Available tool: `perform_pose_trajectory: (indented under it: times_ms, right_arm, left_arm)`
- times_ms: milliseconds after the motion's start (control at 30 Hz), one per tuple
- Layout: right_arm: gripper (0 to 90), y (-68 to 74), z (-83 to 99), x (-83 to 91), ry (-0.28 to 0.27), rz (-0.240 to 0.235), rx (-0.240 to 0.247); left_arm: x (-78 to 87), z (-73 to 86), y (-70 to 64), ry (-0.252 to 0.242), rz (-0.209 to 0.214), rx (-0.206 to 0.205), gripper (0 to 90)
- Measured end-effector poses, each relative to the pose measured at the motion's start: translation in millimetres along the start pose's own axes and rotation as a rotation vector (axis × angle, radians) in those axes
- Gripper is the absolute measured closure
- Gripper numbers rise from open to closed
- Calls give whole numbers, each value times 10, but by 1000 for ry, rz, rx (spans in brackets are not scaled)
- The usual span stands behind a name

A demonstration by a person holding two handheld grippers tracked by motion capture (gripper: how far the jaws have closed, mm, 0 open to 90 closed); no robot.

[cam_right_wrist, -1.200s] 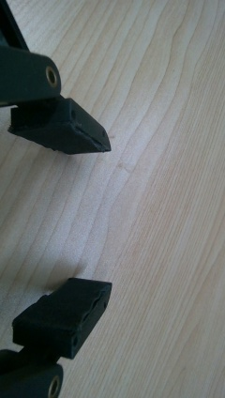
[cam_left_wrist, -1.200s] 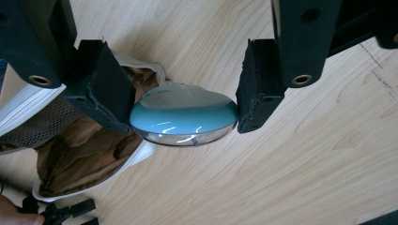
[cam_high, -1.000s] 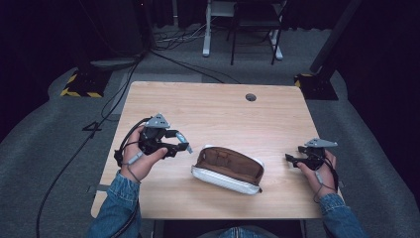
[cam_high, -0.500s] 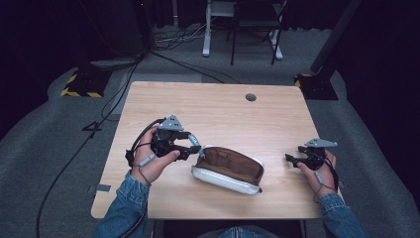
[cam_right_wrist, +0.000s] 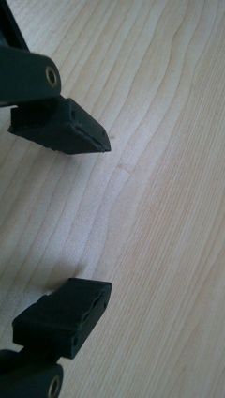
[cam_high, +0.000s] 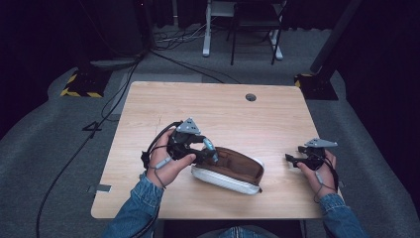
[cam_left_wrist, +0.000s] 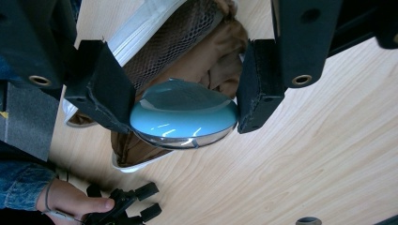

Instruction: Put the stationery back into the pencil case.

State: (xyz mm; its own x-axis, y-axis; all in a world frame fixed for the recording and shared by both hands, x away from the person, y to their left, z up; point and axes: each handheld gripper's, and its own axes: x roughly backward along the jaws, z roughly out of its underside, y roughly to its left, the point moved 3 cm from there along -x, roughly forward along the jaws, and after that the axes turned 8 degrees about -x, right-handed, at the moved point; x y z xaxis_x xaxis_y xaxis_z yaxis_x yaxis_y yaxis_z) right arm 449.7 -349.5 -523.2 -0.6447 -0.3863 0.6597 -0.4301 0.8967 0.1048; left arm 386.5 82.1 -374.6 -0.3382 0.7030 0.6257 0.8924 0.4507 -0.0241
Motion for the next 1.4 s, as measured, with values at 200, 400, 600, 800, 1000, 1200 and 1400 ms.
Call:
perform_pose_trajectory:
  times_ms: [200, 400, 600, 800, 1000, 1200, 1400]
  right_arm:
    - [274, 0, 0, 0, 0, 0, 0]
    - [274, 0, 0, 0, 0, 0, 1]
    - [274, 0, 0, 0, 0, -3, 3]
    - [274, 1, 0, 0, 0, -3, 3]
    - [274, 1, 0, 0, 0, -2, 3]
    - [274, 1, 0, 0, 0, -3, 3]
    - [274, 1, 0, 0, 0, -3, 3]
  left_arm:
    - [-106, -46, -56, -2, 22, 6, 382]
    - [-242, -88, -135, 10, 42, 4, 382]
    - [-343, -89, -162, 15, 59, 13, 382]
    - [-443, -97, -203, 19, 70, 14, 382]
    - [-506, -88, -217, 20, 77, 20, 382]
    - [-579, -65, -227, 41, 73, 18, 382]
    - [-648, -29, -216, 43, 64, 39, 381]
